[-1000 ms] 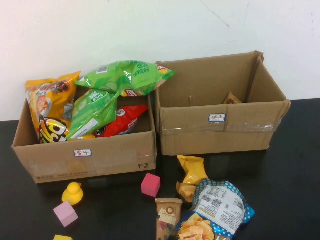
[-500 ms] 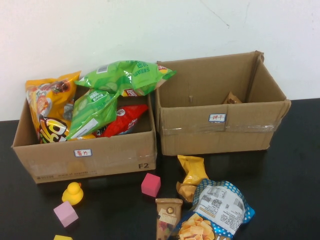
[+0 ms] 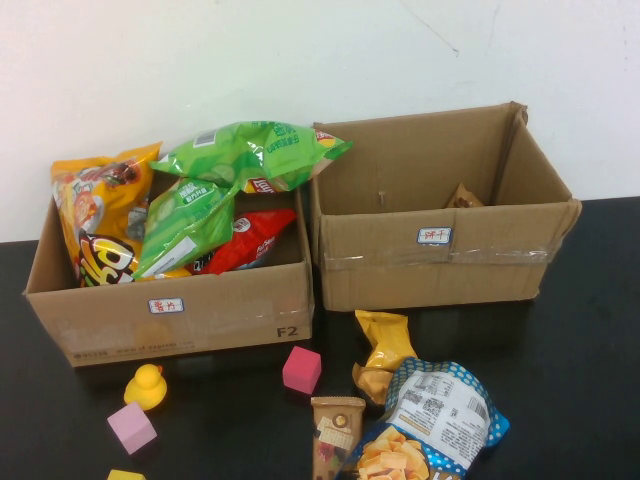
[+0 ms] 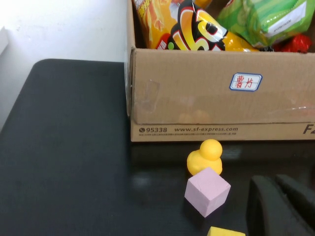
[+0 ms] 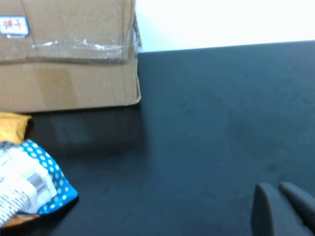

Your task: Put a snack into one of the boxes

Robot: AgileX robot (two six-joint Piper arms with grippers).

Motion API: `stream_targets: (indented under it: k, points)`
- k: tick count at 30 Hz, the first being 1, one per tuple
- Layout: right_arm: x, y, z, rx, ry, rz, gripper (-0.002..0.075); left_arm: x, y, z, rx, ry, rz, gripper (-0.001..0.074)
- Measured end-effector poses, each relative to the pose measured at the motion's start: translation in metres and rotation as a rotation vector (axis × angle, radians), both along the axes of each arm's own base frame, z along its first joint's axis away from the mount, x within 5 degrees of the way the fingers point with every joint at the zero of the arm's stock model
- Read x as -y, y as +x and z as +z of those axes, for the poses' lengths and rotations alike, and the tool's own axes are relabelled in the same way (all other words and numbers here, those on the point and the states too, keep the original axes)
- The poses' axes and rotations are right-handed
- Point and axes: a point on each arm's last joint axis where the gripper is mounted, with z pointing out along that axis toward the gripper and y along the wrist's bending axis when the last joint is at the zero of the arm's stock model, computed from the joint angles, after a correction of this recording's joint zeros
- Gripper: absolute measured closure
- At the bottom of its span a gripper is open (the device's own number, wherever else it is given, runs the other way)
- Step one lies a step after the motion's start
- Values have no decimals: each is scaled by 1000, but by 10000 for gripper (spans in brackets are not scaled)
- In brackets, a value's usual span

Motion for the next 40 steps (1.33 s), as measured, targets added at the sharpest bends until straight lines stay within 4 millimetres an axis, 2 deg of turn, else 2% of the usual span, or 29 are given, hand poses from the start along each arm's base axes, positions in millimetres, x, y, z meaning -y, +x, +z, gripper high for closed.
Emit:
stream_targets:
  k: [16,40]
  points:
    - [1,0,-1,-6,90,-48,727,0,0,0,1,0,0,736]
    - [1,0,-1,-8,88,-42,727,0,0,0,1,0,0,736]
